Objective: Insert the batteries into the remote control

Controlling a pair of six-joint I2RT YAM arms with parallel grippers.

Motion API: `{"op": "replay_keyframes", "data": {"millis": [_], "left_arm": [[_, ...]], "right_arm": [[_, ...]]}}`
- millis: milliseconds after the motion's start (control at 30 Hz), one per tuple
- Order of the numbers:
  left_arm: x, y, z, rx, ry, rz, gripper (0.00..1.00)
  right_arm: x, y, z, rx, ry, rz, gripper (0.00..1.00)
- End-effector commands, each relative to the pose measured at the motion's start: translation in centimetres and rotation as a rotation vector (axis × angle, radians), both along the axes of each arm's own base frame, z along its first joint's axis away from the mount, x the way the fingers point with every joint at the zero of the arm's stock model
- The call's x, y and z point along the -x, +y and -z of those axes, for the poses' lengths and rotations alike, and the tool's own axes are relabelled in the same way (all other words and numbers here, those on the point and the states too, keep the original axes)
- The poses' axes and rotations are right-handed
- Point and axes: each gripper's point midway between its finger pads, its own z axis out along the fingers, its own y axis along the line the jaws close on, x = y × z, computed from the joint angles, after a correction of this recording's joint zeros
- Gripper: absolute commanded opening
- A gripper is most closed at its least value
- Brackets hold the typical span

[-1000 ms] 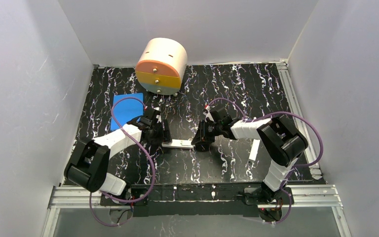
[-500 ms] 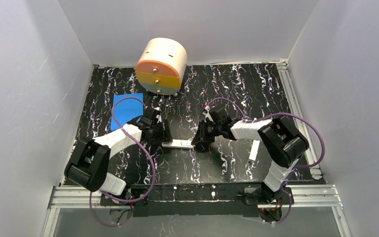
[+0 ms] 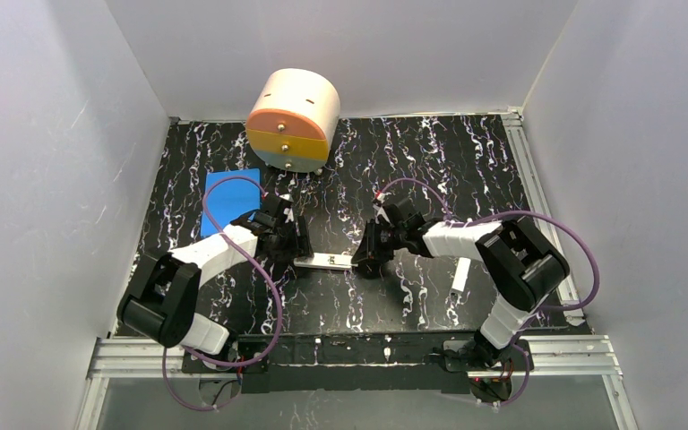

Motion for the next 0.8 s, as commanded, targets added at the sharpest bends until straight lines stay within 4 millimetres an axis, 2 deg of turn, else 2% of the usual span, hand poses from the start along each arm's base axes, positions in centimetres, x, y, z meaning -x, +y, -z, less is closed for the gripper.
{"op": "replay_keyframes", "data": {"millis": [0,167,367,667,767], "left_arm": [[1.0,0.6,1.2,-0.019,0.051,-0.001,0.65],[1.0,0.4,1.2,-0.015,0.051,-0.001,0.65],[0.9,0.4,1.0,-0.014,0.047,0.002,0.65],[0.8,0.4,0.9,-0.014,0.041,0.0,0.67],[0.6,0.6,0.6,-0.019,0.027,-0.001,0.71]], "right_arm": [[1.5,-2.0,2.3,0.082,0.064,0.039,0.25],[1.9,-1.3,2.9,0.044,0.114,0.048,0.24],[1.8,-0.4,2.5,0.001,0.142,0.051,0.21],[2.7,-0.3,2.5,-0.015,0.194,0.038,0.2],[2.8,-0.3,2.3,-0.022,0.197,0.035,0.2]]}}
